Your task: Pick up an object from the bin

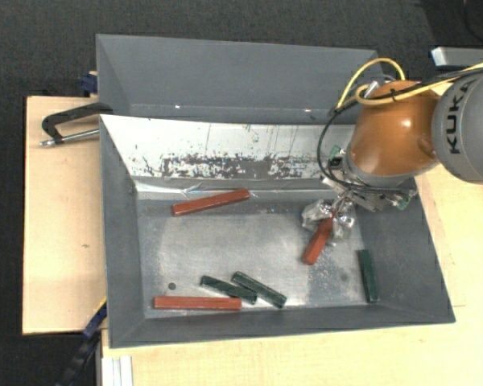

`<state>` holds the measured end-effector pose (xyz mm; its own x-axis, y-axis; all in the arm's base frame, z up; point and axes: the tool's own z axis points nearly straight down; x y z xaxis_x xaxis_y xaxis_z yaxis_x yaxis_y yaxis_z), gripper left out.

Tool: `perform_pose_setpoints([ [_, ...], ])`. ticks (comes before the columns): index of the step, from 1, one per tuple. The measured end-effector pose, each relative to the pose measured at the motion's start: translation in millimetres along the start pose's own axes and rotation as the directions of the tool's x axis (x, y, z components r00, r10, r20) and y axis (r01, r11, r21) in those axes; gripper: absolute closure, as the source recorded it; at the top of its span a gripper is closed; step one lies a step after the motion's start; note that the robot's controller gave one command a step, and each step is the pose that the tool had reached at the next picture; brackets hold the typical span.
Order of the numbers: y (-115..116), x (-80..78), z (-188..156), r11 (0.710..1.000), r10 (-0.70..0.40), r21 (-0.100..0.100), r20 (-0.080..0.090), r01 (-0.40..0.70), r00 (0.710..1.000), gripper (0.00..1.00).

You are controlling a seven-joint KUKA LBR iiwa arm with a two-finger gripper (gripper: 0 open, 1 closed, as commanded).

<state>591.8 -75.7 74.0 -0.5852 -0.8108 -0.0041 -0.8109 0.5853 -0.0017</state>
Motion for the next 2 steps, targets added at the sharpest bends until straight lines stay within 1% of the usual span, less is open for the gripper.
perform_pose_setpoints([
  [2,-0.7,-1.0,-17.6,1.000,0.001,0.002,0.001,-0.001,1.000,1.00],
])
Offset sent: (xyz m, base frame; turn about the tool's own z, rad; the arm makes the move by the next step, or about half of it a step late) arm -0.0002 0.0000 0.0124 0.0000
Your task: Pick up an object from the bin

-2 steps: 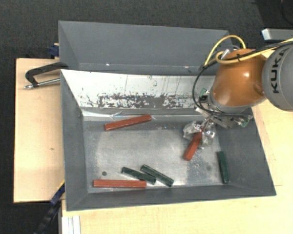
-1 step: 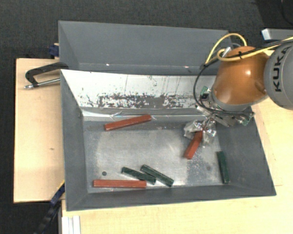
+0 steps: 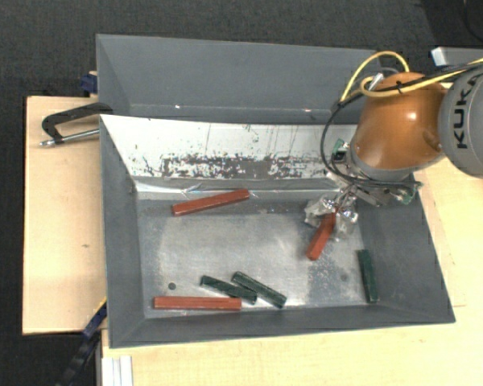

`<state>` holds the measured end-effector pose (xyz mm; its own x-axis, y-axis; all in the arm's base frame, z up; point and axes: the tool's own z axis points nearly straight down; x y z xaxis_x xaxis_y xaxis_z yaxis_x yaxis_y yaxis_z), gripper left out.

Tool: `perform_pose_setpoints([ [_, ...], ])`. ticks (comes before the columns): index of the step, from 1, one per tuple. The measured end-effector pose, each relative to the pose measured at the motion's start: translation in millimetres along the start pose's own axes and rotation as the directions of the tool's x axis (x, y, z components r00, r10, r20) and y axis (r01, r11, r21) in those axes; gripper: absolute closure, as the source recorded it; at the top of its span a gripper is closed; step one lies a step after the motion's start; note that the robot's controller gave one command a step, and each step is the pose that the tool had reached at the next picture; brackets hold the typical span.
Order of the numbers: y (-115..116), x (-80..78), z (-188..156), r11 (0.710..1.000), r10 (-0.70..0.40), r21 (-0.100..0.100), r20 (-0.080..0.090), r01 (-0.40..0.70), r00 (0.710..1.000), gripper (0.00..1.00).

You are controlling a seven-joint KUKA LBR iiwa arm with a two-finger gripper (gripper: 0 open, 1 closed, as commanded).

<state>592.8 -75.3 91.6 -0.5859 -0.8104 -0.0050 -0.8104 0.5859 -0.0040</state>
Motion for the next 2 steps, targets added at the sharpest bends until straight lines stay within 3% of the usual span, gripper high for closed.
perform_pose_setpoints([
  [2,1,-0.1,-29,1.000,0.001,-0.006,-0.003,-0.001,1.000,1.00],
])
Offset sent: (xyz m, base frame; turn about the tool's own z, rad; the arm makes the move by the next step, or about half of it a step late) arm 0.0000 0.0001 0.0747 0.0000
